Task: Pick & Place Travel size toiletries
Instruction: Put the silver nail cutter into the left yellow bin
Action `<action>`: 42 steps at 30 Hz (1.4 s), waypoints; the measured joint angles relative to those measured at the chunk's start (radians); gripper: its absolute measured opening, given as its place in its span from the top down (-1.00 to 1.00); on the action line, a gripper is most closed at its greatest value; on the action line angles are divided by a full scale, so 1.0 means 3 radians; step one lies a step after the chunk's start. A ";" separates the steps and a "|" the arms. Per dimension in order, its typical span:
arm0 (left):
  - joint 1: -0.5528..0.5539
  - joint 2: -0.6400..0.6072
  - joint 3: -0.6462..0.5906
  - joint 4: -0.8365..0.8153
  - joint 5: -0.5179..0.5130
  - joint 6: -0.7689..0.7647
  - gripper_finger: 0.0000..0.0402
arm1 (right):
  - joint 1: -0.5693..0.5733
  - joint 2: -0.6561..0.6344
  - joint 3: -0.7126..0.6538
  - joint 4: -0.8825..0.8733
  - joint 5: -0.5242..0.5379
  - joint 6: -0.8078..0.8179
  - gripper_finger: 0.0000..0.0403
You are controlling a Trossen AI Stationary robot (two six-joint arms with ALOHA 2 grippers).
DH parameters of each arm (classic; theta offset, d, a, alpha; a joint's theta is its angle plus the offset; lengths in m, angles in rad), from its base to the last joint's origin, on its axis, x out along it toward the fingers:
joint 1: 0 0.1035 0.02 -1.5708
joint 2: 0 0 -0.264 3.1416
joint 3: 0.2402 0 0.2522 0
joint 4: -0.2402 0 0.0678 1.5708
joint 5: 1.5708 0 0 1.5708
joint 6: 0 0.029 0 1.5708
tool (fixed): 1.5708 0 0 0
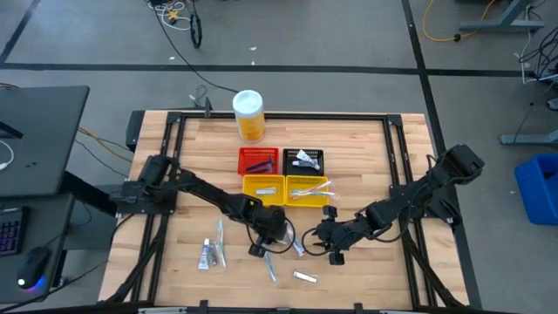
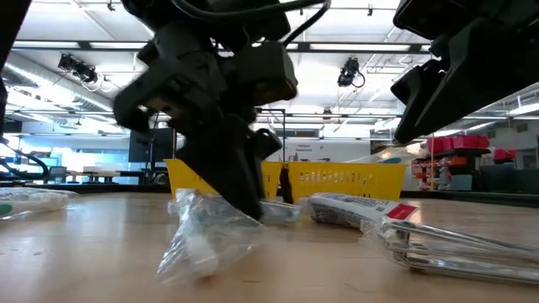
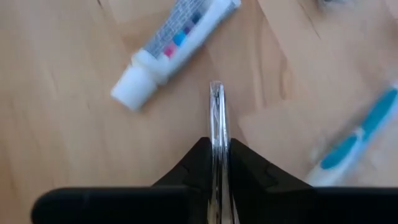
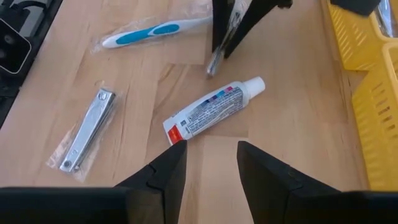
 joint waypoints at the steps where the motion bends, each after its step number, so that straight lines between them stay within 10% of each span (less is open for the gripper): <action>1: 0.0000 -0.0021 -0.0001 0.0009 0.0000 -0.0037 0.75 | 0.0000 0.0000 0.0000 -0.0002 0.0000 0.0000 0.26; 19: 0.0369 -0.1080 0.0009 -0.1224 -0.1315 -0.0239 0.73 | -0.0020 -0.0003 -0.0001 -0.0004 0.0000 -0.0002 0.25; 42: 0.1082 -0.1001 -0.0660 -0.0758 -0.0601 -0.0335 0.72 | -0.0023 -0.0003 0.0000 -0.0043 0.0000 -0.0016 0.28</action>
